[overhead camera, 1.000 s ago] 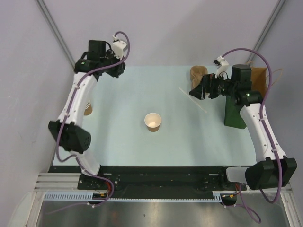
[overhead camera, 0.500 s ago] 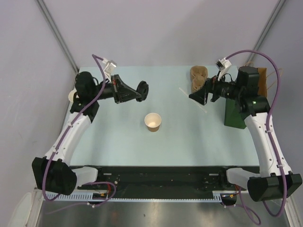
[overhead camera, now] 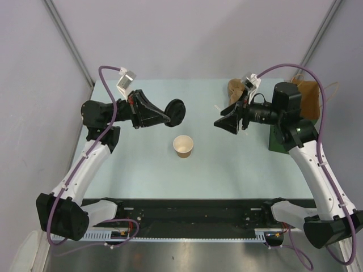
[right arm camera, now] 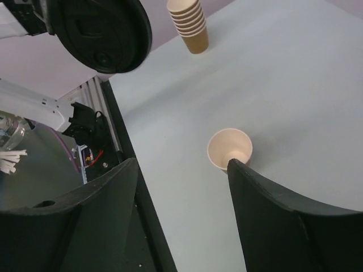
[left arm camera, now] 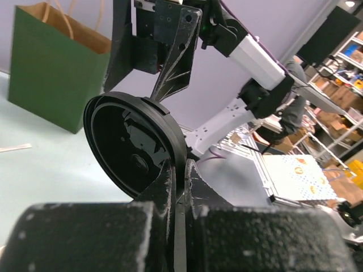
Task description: Pack the takeout coffee
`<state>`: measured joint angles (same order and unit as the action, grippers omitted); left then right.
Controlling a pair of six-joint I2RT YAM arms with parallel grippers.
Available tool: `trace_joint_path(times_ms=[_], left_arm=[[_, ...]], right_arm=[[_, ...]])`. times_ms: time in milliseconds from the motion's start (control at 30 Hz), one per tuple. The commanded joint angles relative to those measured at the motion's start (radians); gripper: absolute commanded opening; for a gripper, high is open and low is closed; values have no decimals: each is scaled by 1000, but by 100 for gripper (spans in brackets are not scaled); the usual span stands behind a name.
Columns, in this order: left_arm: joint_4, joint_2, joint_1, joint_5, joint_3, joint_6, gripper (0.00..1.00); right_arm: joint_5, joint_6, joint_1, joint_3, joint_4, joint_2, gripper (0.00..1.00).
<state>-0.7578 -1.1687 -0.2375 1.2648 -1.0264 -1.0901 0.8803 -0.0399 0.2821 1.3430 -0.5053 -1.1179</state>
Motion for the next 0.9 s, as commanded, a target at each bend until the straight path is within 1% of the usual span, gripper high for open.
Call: trace_joint_path(times_ms=[0,33,67,100,133,167,233,267,300,367,400,533,733,867], left_arm=[[-26,15,-35,27,20,-47,0],[-14,17,-40,31,26,-44,0],[15,14,-46,48,29,-41,0],[20,14,-62,59,34,-40,0],[20,6,-69,70,45,-51,0],[8,0,-78,80,51,-66,0],[-72,-17,-112,111,87,-187,0],[-178,-28,-123,114,103,-230,0],[-199,-28,-135,119,112,-252,0],[-158,-22,-149,133,112,-228,0],[-152,-22,-164,140,111,-220,0],[-156,-20,-186,165,112,-225,0],[-222,-25,-204,174,129,-278,0],[-230,-23,-209,170,131,-286,0]], right_arm=[[-46,27,63,30,160,36,67],[-61,123,72,30,172,44,66],[-79,179,104,30,177,62,66],[-108,254,121,30,174,72,64],[-122,370,140,28,165,79,63],[-138,426,164,28,156,93,62],[-181,495,228,25,154,104,57],[-188,547,250,24,156,107,55],[-205,567,293,21,156,112,51],[-225,618,337,7,163,119,48],[-250,636,389,1,168,128,47],[-311,715,497,-28,171,148,45],[-379,816,597,-56,137,158,44],[-392,844,623,-61,125,150,44]])
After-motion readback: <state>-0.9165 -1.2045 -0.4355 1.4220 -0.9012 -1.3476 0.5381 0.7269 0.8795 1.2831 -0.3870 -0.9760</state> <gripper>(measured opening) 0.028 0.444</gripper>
